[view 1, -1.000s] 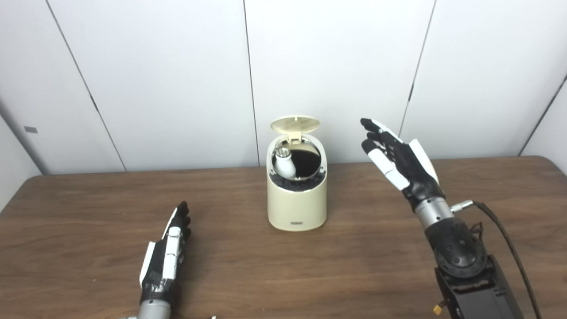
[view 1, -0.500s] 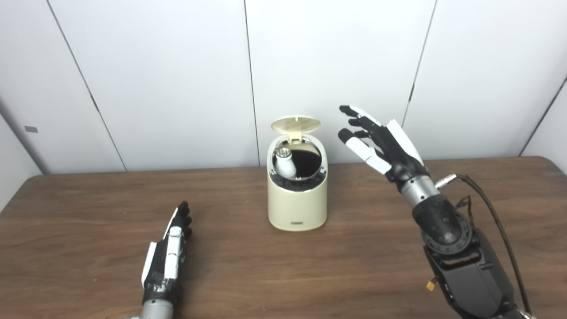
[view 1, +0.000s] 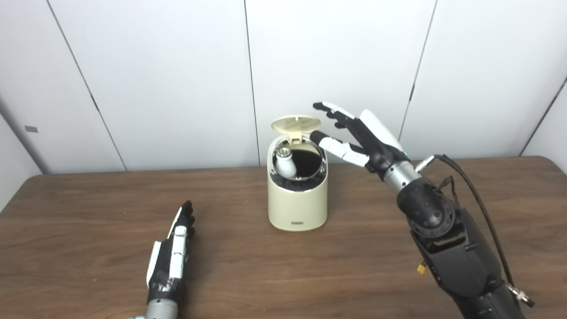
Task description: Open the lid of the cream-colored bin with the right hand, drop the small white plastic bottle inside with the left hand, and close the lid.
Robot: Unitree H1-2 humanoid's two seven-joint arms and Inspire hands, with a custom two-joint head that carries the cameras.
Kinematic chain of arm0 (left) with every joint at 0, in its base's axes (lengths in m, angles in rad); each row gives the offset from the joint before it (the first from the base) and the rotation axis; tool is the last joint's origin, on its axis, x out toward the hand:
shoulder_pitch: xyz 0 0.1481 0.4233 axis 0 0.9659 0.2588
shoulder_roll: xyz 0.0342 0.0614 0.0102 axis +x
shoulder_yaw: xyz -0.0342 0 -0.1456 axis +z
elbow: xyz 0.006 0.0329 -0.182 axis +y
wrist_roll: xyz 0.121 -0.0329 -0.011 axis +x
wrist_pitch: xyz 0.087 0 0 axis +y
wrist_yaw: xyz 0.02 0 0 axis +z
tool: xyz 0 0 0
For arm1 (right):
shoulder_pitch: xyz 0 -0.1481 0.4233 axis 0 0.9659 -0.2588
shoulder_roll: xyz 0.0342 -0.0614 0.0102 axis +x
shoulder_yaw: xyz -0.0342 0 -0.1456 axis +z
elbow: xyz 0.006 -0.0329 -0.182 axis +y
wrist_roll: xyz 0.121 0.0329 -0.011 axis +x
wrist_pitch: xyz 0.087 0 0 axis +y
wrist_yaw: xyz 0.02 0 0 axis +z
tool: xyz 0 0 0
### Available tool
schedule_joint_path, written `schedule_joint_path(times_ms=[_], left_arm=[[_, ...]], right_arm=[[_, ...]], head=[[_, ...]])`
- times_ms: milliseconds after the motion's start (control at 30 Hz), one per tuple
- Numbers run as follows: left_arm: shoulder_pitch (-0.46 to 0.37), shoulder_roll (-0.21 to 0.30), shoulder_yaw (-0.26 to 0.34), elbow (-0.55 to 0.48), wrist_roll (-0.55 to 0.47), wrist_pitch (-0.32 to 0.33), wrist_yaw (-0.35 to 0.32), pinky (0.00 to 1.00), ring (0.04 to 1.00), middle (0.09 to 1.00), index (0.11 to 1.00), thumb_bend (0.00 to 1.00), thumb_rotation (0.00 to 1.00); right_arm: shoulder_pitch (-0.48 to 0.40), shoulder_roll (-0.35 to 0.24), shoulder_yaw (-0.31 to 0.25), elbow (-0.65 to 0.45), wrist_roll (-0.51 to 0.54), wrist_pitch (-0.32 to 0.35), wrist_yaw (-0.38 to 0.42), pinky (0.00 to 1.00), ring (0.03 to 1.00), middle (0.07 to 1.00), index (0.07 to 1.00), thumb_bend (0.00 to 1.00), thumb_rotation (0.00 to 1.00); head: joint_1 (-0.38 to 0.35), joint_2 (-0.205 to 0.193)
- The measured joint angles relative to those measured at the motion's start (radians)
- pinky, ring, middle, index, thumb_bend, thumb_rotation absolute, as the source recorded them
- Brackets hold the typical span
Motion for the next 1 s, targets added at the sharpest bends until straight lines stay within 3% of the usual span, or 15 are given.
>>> schedule_joint_path(times_ms=[267, 667, 1000], left_arm=[[0.000, -0.011, -0.001, 0.000, 0.010, -0.001, 0.007, 1.00, 0.996, 1.000, 0.993, 0.44, 0.95], [0.000, -0.012, -0.011, 0.004, 0.020, -0.010, 0.010, 1.00, 1.000, 0.997, 0.984, 0.44, 0.94], [0.000, -0.015, -0.017, 0.004, 0.022, -0.010, 0.025, 1.00, 0.998, 0.989, 0.978, 0.49, 0.88]], right_arm=[[-0.035, -0.007, 0.020, 0.014, -0.031, 0.000, 0.017, 0.93, 0.996, 0.935, 0.865, 0.63, 0.93], [-0.033, -0.015, 0.053, 0.012, -0.056, 0.000, 0.058, 0.98, 1.000, 0.947, 0.873, 0.66, 0.92], [-0.016, -0.049, 0.083, -0.042, -0.101, 0.008, 0.132, 0.99, 1.000, 0.934, 0.887, 0.63, 0.89]], head=[[0.008, 0.000], [0.014, 0.005], [0.021, 0.012]])
